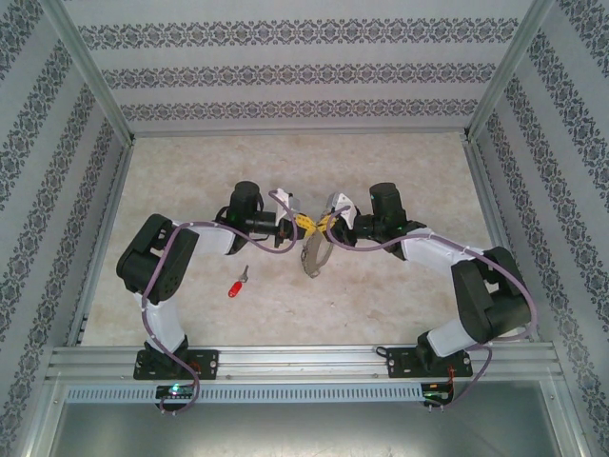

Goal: Put the keys on the keyring

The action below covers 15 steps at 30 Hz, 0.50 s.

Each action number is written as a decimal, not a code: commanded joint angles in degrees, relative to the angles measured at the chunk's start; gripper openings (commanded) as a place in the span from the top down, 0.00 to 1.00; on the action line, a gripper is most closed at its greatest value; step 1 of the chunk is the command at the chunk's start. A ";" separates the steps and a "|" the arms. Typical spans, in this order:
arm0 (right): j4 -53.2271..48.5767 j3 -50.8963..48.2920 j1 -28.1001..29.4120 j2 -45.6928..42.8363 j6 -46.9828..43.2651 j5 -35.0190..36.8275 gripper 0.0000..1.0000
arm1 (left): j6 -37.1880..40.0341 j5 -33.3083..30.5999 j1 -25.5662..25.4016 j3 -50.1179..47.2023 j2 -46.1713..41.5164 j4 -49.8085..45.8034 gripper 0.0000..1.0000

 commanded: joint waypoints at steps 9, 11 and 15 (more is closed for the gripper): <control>6.59 1.61 -0.13 2.89 3.28 -4.96 0.84 | -4.98 2.42 0.62 -0.17 1.54 9.76 1.00; 9.71 0.60 -0.02 2.97 4.15 -4.36 0.84 | -5.07 2.38 0.63 -0.04 1.43 9.68 1.00; 11.42 0.26 -0.22 2.91 4.42 -4.99 0.85 | -4.59 2.49 0.63 0.00 1.50 8.50 1.00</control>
